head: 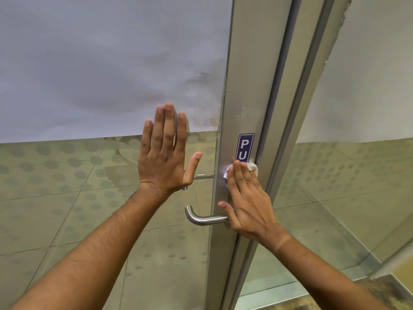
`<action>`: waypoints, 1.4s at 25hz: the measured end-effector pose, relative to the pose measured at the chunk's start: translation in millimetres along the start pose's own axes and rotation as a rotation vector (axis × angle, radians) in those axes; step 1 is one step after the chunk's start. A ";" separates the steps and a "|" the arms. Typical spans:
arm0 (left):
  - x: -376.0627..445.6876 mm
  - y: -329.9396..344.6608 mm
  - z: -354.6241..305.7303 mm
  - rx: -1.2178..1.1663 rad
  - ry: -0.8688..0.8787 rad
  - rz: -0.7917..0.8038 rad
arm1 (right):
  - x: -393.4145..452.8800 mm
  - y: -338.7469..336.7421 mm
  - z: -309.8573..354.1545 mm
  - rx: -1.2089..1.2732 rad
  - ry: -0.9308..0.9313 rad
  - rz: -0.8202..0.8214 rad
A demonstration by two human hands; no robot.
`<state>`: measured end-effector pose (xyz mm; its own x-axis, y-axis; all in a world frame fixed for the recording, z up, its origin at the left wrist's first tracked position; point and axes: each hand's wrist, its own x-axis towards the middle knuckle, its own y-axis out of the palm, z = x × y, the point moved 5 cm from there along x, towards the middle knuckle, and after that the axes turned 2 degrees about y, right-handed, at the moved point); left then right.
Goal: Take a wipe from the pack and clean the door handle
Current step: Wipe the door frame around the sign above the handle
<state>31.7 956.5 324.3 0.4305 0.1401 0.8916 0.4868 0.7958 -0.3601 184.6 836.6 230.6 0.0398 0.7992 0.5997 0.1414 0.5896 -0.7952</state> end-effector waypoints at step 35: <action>-35.1 0.2 -8.9 -0.159 0.045 0.051 | -23.5 -30.6 -6.3 0.259 0.223 -0.428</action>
<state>23.5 946.5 290.5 0.4900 0.1484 0.8590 0.5761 0.6844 -0.4469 185.6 799.0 241.4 0.2445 0.4541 0.8567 -0.0559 0.8887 -0.4551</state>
